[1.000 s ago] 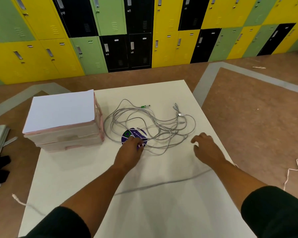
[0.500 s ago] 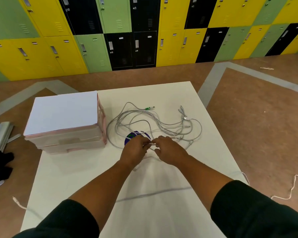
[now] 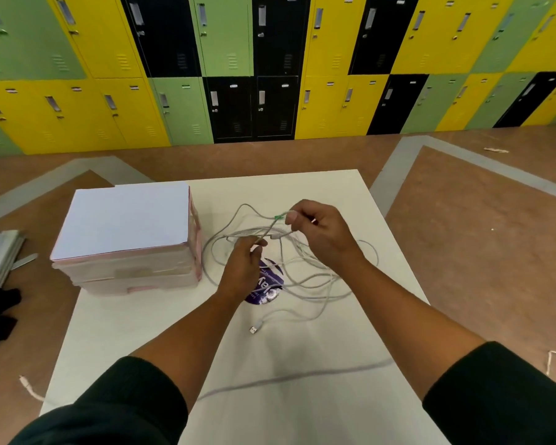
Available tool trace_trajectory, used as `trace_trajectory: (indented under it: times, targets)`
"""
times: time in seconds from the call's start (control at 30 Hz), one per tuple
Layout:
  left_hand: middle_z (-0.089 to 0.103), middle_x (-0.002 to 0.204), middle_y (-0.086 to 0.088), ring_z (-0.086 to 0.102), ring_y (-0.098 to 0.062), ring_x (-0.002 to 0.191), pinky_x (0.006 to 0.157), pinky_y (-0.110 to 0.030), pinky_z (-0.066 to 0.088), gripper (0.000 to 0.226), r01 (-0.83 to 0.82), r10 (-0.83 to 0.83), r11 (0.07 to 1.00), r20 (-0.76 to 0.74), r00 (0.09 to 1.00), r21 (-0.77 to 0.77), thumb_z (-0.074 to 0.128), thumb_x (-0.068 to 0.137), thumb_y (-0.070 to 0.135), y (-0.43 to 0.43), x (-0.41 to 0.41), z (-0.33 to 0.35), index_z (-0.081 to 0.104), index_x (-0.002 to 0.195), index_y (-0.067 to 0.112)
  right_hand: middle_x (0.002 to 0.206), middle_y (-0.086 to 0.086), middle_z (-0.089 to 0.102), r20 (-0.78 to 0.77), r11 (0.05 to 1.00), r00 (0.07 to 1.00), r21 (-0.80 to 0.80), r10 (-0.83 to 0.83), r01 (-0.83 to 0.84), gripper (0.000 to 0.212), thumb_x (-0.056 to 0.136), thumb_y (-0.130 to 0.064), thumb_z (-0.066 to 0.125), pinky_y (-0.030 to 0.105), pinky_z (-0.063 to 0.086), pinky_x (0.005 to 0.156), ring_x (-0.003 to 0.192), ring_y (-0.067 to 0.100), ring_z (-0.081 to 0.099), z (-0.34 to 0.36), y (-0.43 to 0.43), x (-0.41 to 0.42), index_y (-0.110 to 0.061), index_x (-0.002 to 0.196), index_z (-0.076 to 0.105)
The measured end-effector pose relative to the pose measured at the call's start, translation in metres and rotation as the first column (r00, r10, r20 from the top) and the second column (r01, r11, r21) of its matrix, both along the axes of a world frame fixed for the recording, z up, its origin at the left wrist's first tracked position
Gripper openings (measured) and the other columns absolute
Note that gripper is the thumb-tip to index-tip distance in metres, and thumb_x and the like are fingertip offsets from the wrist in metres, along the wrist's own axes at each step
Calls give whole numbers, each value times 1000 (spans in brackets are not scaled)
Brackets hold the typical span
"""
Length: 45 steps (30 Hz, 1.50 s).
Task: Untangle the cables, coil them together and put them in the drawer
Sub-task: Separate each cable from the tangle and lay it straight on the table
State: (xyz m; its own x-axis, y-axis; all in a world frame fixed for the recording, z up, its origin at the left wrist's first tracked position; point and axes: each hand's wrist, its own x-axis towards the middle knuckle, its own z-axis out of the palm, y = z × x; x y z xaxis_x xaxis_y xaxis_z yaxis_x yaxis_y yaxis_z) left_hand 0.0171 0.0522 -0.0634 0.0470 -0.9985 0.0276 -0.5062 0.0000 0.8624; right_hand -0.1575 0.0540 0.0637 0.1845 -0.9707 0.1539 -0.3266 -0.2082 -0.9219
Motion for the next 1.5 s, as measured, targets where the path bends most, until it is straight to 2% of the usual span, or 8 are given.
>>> trace_trajectory:
  times: [0.3, 0.47, 0.73, 0.87, 0.97, 1.1, 1.23, 1.5]
  targets:
    - [63, 112, 5, 68, -19, 93, 84, -44, 58, 19, -144, 146, 989, -123, 982, 20, 49, 102, 26, 3, 22, -3, 62, 117, 25, 62, 2, 57, 381, 914, 834, 94, -399, 394, 22, 93, -11, 52, 26, 41, 53, 58, 13, 48, -1, -9, -24, -8, 77, 66]
    - [74, 84, -4, 70, -22, 69, 62, -23, 54, 9, -206, 209, 978, -278, 938, 41, 61, 97, 15, 0, 25, 14, 65, 93, 8, 73, 3, 68, 88, 763, 795, 361, -601, 537, 27, 92, -8, 48, 30, 42, 56, 65, 20, 59, -44, -15, -45, -20, 104, 68]
    - [68, 92, 1, 59, -9, 78, 71, -20, 46, 6, -115, 113, 993, -152, 982, -2, 72, 90, 24, -6, 20, 29, 73, 91, 18, 114, 9, 63, -485, 910, 861, 270, -155, 316, 46, 84, 3, 55, 18, 47, 76, 97, 20, 63, -62, 2, -40, -15, 126, 60]
    - [65, 86, 2, 56, -7, 75, 65, -19, 41, 7, -75, 75, 997, -40, 996, 8, 74, 88, 25, -7, 19, 37, 73, 89, 18, 142, 8, 41, -784, 907, 546, 410, 296, 97, 80, 80, -11, 70, 41, 49, 96, 123, 31, 51, -40, 1, -24, -28, 149, 34]
    - [63, 79, 6, 58, -7, 73, 64, -22, 44, 7, -22, 22, 1000, -3, 1000, 15, 76, 86, 27, -8, 16, 43, 74, 86, 21, 148, 6, 43, -714, 778, 415, 628, 563, 25, 116, 68, -38, 89, 38, 55, 88, 111, 26, 64, -16, 1, -14, -27, 156, 15]
    - [68, 85, 5, 62, -9, 80, 71, -30, 52, 8, 99, -99, 995, -13, 995, 30, 80, 82, 28, -8, 9, 53, 73, 80, 31, 147, 6, 49, -756, 933, 587, 359, 289, 3, 81, 84, -47, 74, 37, 46, 100, 127, 25, 53, -13, -1, 4, -20, 150, 36]
    - [68, 85, 7, 57, -2, 76, 69, -21, 43, 5, 162, -163, 986, -42, 986, -40, 80, 82, 28, -9, 6, 58, 77, 84, 25, 111, 7, 68, -639, 970, 751, 245, 165, -5, 25, 96, -21, 57, 32, 48, 78, 98, 26, 63, -22, -2, 21, -14, 119, 63]
    - [63, 105, 12, 58, -5, 102, 81, -21, 44, 19, 152, -160, 984, -85, 984, -94, 67, 88, 19, -3, 23, 51, 58, 103, 27, 75, -1, 68, -438, 974, 892, 224, 111, -11, 14, 94, -27, 62, 36, 49, 69, 70, 13, 61, -7, -11, 23, -19, 92, 74]
